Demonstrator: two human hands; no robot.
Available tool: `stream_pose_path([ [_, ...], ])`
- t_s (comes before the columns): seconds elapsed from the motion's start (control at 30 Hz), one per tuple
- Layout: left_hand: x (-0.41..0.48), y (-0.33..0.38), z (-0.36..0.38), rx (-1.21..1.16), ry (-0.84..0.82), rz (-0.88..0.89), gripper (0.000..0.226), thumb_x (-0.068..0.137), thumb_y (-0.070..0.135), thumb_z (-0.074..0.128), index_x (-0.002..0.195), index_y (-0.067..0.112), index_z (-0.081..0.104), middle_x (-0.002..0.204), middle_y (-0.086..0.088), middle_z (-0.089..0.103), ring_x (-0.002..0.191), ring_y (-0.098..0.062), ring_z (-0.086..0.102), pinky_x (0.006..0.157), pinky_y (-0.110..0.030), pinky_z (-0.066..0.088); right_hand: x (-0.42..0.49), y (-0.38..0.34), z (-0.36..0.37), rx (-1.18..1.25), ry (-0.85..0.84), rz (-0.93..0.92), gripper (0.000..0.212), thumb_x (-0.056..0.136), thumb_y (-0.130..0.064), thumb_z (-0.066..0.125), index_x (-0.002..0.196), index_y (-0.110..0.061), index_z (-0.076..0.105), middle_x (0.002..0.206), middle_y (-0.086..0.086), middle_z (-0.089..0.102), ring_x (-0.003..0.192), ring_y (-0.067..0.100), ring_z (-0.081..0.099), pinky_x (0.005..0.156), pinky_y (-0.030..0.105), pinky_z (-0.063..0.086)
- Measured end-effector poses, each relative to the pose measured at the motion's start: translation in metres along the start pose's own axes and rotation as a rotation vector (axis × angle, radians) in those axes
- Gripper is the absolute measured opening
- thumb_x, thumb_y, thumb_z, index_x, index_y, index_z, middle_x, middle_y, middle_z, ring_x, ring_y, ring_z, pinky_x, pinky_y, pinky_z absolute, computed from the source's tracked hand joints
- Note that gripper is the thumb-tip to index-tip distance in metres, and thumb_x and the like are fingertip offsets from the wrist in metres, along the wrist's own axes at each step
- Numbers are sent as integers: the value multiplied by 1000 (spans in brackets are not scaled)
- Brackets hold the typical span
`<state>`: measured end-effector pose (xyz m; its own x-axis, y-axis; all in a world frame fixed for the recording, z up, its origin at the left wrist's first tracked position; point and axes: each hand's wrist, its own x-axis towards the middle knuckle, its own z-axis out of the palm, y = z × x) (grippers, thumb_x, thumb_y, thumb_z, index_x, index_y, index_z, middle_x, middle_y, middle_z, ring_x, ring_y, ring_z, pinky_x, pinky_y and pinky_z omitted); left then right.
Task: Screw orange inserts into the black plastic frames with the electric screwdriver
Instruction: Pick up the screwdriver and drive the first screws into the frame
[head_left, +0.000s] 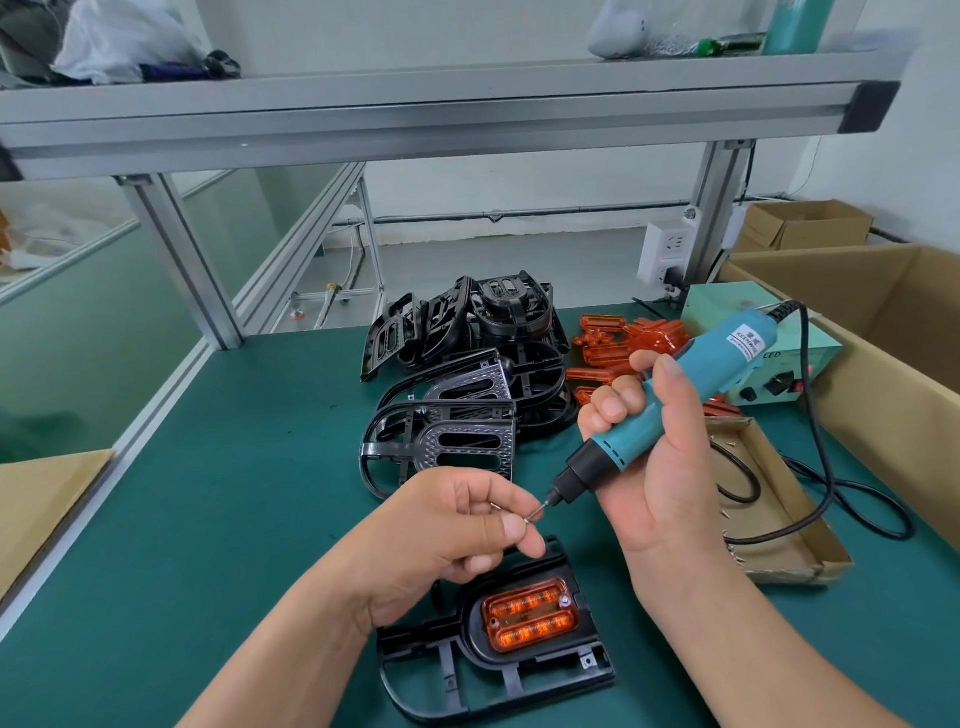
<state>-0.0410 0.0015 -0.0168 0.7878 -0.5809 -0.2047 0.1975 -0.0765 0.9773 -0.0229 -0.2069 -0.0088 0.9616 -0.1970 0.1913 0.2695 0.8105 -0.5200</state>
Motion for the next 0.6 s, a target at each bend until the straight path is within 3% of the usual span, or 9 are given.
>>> stream_pose_path([
  [0.6, 1, 1, 3, 120, 105, 22, 19, 89, 16, 74, 101, 29, 78, 101, -9, 81, 57, -8, 49, 53, -15, 41, -1, 3, -2, -63, -17, 3, 14, 105, -30, 65, 109, -17, 62, 80, -2, 50, 69, 12, 49, 69, 26, 50],
])
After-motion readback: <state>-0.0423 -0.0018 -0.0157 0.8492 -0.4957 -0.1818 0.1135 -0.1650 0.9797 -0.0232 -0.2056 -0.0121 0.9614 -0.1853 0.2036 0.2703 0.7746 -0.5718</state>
